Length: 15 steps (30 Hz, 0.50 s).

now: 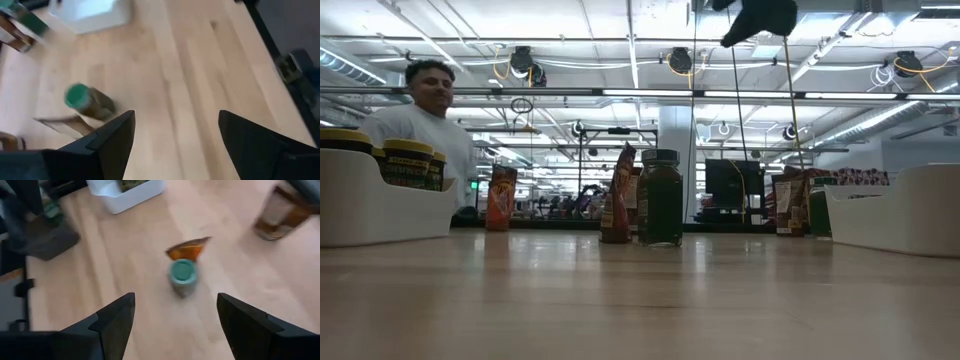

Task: Sort spices by type
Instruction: Put the bottom green seasoning bottle into the black bin

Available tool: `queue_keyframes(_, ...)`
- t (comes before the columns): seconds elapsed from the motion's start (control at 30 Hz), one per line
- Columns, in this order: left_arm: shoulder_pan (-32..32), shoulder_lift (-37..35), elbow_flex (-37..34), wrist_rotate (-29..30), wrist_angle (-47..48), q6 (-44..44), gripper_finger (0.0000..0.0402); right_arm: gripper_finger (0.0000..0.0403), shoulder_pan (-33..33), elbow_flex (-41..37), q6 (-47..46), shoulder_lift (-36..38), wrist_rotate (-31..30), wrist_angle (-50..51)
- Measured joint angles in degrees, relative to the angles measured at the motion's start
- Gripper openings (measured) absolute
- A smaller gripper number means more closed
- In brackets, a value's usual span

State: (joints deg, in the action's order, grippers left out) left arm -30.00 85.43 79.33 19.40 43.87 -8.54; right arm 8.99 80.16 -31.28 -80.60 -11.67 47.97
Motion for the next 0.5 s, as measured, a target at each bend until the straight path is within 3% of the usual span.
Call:
queue_keyframes(0.17,8.33,0.04,0.00,-3.42,-6.68,4.64,0.0290,0.0265,-0.25,0.00,0.53,4.19,-4.84,5.32)
queue_keyframes(0.5,23.61,1.17,0.00,-10.85,-19.13,5.01,0.0290,0.0265,-1.87,0.00,2.43,11.69,-6.47,9.13)
